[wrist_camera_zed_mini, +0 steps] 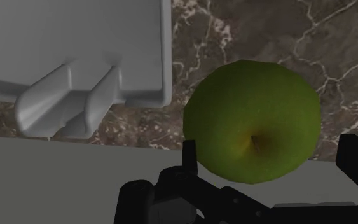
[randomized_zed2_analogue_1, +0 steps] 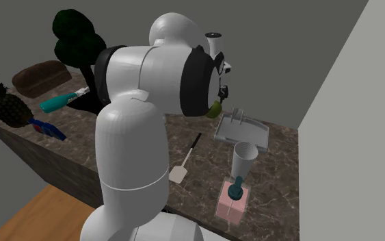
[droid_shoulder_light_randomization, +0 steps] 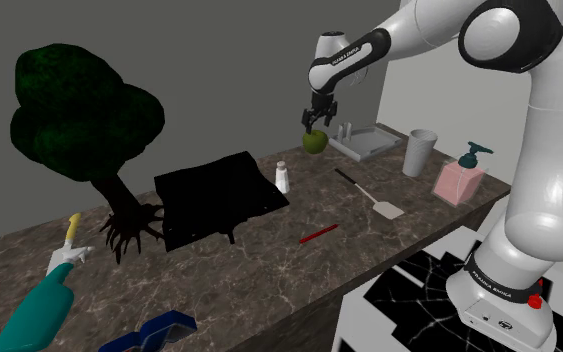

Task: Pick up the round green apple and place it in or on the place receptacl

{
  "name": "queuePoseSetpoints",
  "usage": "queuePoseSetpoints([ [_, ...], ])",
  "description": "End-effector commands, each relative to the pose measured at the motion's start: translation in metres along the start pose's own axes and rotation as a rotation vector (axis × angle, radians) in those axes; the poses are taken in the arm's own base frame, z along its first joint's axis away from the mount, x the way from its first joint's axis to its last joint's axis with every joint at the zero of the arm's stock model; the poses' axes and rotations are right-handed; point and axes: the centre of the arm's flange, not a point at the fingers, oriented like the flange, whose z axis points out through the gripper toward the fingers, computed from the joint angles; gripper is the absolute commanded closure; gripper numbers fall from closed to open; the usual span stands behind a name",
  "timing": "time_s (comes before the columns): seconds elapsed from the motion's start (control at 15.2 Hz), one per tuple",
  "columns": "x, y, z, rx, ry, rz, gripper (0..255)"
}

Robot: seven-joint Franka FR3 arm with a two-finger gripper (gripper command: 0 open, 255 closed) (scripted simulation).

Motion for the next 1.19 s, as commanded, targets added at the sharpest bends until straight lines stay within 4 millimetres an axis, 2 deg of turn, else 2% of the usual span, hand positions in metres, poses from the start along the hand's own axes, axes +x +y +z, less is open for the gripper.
queuePoseSetpoints([
  [0.0,0.0002,-0.0005,0.0043,0.0,0.0,0.0,0],
  [0.4,0.0002,-0.0005,0.0042,0.0,0.0,0.0,0],
  [0.46,0.0002,-0.0005,0.0042,0.0,0.0,0.0,255],
  [1.06,0.0002,-0.0005,0.0043,0.0,0.0,0.0,255],
  [1.12,0.001,-0.0003,-0.001,0.0,0.0,0.0,255],
])
